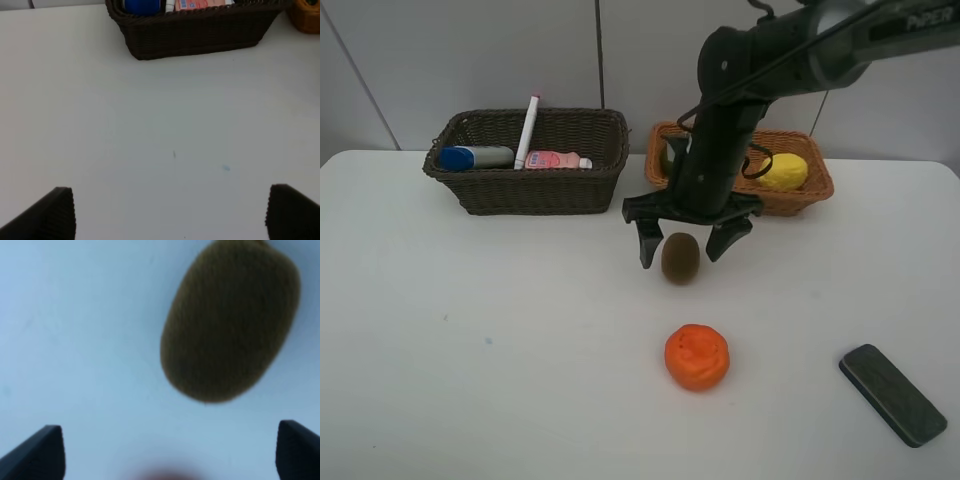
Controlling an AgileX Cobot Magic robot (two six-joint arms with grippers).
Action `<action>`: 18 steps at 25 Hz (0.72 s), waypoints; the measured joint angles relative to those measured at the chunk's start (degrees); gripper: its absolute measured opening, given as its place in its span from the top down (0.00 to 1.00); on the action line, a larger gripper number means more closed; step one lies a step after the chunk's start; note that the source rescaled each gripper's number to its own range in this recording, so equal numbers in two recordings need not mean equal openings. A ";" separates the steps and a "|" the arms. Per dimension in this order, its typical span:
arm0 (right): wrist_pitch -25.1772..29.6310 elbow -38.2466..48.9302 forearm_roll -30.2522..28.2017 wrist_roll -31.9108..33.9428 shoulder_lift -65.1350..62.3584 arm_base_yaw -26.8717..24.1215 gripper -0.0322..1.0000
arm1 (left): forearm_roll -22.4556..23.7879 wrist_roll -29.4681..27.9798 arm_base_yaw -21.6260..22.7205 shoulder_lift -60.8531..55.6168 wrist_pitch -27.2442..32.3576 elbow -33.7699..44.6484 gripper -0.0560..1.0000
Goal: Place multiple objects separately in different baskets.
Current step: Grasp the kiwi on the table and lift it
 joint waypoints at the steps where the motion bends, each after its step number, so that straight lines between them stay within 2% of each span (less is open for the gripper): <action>1: -1.34 0.00 -0.49 0.13 0.60 0.00 0.00 | 0.00 0.00 0.00 0.00 0.00 0.00 0.00; 8: -10.24 0.00 -3.24 0.35 5.49 0.00 0.00 | 0.00 0.00 0.00 0.00 0.00 0.00 0.00; 14: -12.57 -0.12 -5.53 0.39 8.11 0.00 0.01 | 0.00 0.00 0.00 0.00 0.00 0.00 0.00; 15: -12.57 -0.12 -5.69 0.39 8.11 0.00 0.05 | 0.00 0.00 0.00 0.00 0.00 0.00 0.00; 16: -12.46 -0.12 -6.15 0.34 8.11 0.00 0.14 | 0.00 0.00 0.00 0.00 0.00 0.00 0.00; 17: -12.23 -0.12 -6.15 0.34 8.11 0.00 0.32 | 0.00 0.00 0.00 0.00 0.00 0.00 0.00; 18: -12.08 -0.12 -7.03 0.19 8.24 -0.06 0.58 | 0.00 0.00 0.00 0.00 0.00 0.00 0.00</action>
